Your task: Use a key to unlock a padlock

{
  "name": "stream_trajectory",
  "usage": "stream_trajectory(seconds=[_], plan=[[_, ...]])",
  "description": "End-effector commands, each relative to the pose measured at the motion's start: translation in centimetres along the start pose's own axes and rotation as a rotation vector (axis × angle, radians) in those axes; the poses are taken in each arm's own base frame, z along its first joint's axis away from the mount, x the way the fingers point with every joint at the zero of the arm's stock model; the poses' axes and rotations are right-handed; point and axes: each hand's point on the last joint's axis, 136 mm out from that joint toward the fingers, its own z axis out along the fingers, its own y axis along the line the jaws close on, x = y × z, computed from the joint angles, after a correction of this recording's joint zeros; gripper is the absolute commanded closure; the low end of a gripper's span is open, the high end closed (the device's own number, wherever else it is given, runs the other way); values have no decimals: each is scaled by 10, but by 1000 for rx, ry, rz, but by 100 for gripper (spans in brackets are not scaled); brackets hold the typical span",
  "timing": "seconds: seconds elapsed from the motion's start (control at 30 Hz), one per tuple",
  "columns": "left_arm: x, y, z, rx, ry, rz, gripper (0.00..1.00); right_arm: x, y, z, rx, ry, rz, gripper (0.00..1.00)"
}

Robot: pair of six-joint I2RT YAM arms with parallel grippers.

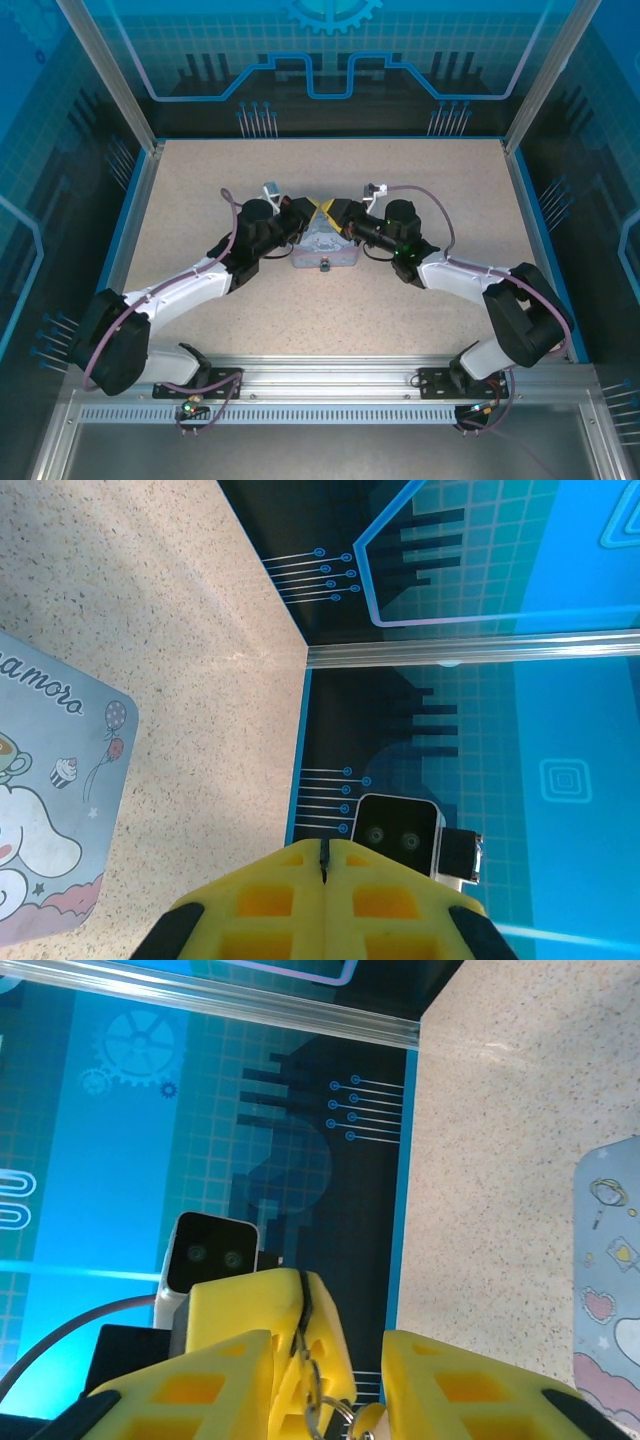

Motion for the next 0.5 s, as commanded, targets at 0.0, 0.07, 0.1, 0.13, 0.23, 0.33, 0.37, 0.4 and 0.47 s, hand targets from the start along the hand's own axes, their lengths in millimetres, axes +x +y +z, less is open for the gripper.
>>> stream_trajectory(seconds=[0.0,0.07,0.1,0.13,0.23,0.33,0.37,0.4,0.47], plan=[[-3,-6,3,20,-24,-3,100,5,11,0,-42,-2,-12,68],[-3,-5,3,18,-24,-3,100,5,11,0,-42,-1,-11,72],[-3,-5,3,19,-25,-4,100,5,11,1,-41,0,-9,74],[-2,-5,3,18,-24,-3,100,5,11,1,-41,1,-8,75],[-3,-5,3,20,-26,0,100,6,11,1,-44,4,-5,76],[-3,-5,3,22,-27,0,100,6,10,2,-41,6,-2,79],[-3,-5,2,21,-28,1,100,6,9,1,-40,4,-3,80],[-3,-5,2,21,-28,0,100,7,7,1,-36,3,-2,82],[-4,-5,2,22,-29,2,100,7,6,0,-31,0,1,83]])
